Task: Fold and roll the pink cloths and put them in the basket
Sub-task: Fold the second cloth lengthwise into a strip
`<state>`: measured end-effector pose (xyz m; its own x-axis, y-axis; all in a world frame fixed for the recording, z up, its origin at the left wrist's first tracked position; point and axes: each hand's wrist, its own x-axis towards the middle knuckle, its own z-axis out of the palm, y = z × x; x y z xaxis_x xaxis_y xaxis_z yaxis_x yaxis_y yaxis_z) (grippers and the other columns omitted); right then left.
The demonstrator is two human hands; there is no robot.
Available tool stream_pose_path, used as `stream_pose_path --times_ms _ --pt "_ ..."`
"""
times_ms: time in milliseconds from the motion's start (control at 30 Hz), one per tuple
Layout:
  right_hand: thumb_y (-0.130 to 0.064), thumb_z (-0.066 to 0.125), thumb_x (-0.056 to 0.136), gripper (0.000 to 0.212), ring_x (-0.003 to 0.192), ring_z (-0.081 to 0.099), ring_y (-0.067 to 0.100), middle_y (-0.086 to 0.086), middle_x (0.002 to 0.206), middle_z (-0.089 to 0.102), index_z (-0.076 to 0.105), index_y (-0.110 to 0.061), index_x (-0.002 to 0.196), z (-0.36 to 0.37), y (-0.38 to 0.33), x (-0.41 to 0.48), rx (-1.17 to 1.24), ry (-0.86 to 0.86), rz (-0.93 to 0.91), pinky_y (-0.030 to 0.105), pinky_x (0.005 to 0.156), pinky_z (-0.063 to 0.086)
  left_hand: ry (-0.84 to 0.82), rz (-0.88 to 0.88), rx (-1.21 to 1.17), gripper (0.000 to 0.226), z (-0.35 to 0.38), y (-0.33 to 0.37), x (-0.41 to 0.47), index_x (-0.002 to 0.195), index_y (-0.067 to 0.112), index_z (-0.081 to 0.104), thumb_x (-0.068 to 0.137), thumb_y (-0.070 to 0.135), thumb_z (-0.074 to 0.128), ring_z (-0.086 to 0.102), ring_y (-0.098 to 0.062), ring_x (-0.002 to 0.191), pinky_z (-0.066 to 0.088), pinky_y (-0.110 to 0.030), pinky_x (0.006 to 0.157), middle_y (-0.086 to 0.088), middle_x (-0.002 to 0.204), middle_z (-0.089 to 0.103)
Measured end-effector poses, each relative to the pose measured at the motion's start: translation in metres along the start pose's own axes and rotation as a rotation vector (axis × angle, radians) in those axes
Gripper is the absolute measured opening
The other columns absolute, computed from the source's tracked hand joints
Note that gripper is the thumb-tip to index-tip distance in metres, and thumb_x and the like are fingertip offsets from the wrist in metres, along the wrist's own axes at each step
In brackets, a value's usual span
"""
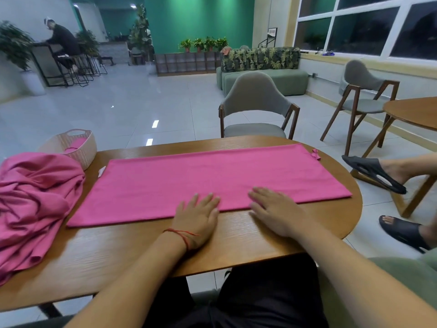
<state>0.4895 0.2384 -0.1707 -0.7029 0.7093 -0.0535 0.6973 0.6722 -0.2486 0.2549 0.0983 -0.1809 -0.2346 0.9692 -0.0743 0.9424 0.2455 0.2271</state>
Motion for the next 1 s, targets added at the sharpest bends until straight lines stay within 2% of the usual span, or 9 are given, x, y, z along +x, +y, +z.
stream_pose_path --times_ms 167,300,367,433,500,567,833,933,1000 --pt "-0.066 0.018 0.107 0.074 0.164 0.002 0.013 -0.009 0.178 0.001 0.012 -0.029 0.171 -0.017 0.083 -0.018 -0.044 0.048 0.373 0.056 0.131 0.010 0.006 -0.339 0.003 0.057 -0.013 -0.087 -0.010 0.163 0.050 0.005 0.108 0.057 0.015 -0.004 -0.030 0.161 0.003 -0.063 0.126 0.017 0.174 -0.003" --pt "-0.064 0.022 0.108 0.071 0.165 0.006 0.020 -0.007 0.179 0.004 0.016 -0.030 0.170 -0.017 0.045 -0.011 -0.041 0.029 0.314 0.057 0.130 0.008 -0.029 -0.462 0.031 0.066 -0.012 -0.070 0.003 0.166 0.037 0.004 0.106 0.060 0.017 -0.002 -0.040 0.160 0.007 -0.066 0.124 0.007 0.175 -0.004" --pt "-0.056 0.024 0.111 0.061 0.164 0.006 0.016 -0.011 0.178 0.007 0.021 -0.036 0.169 -0.008 0.006 0.000 -0.005 -0.005 0.131 0.055 0.131 0.008 -0.029 -0.391 0.044 0.068 -0.008 -0.032 0.015 0.167 0.029 0.009 0.106 0.057 0.021 0.003 -0.040 0.160 0.012 -0.063 0.124 0.004 0.176 0.001" --pt "-0.053 0.024 0.112 0.056 0.163 0.004 0.009 -0.018 0.176 0.009 0.023 -0.044 0.167 0.001 -0.025 0.012 0.032 -0.057 -0.029 0.052 0.131 0.006 -0.046 -0.179 0.032 0.063 -0.005 0.006 0.025 0.166 0.033 0.011 0.108 0.052 0.023 0.003 -0.033 0.161 0.011 -0.062 0.125 0.008 0.175 0.003" --pt "-0.054 0.023 0.112 0.055 0.163 0.004 0.006 -0.021 0.176 0.008 0.022 -0.047 0.167 0.004 -0.028 0.024 0.052 -0.079 -0.074 0.049 0.132 0.006 -0.075 -0.032 0.023 0.058 -0.004 0.024 0.031 0.165 0.041 0.011 0.109 0.048 0.023 0.002 -0.025 0.161 0.006 -0.063 0.126 0.013 0.174 0.004" --pt "-0.057 0.021 0.112 0.057 0.163 0.003 0.010 -0.018 0.177 0.006 0.019 -0.046 0.167 -0.002 -0.004 0.031 0.040 -0.057 -0.005 0.049 0.132 0.007 -0.076 -0.027 0.017 0.057 -0.005 0.012 0.033 0.163 0.050 0.010 0.108 0.050 0.023 -0.001 -0.023 0.161 0.001 -0.063 0.126 0.018 0.174 0.002" --pt "-0.072 0.016 0.102 0.077 0.163 0.014 0.028 0.000 0.178 0.012 0.020 -0.034 0.169 -0.037 0.124 0.032 -0.030 0.022 0.474 0.061 0.129 0.018 0.000 -0.574 -0.034 0.058 -0.037 -0.155 0.016 0.162 0.054 0.005 0.106 0.058 0.017 -0.001 -0.035 0.161 0.003 -0.068 0.124 0.010 0.175 -0.002" --pt "-0.084 0.008 0.093 0.091 0.158 0.029 0.027 0.002 0.173 0.029 0.037 -0.031 0.161 -0.032 0.085 0.059 -0.055 -0.008 0.307 0.054 0.127 0.025 -0.005 -0.635 -0.012 0.063 -0.041 -0.131 0.033 0.165 0.042 0.010 0.104 0.058 0.019 0.006 -0.043 0.158 0.011 -0.069 0.123 0.004 0.175 0.004" --pt "-0.075 0.015 0.103 0.076 0.160 0.024 0.019 -0.005 0.175 0.027 0.036 -0.033 0.163 -0.015 0.029 0.071 -0.041 -0.063 0.084 0.048 0.130 0.020 -0.003 -0.458 0.028 0.062 -0.032 -0.084 0.048 0.163 0.039 0.017 0.104 0.058 0.021 0.014 -0.039 0.157 0.018 -0.067 0.121 0.004 0.174 0.012"
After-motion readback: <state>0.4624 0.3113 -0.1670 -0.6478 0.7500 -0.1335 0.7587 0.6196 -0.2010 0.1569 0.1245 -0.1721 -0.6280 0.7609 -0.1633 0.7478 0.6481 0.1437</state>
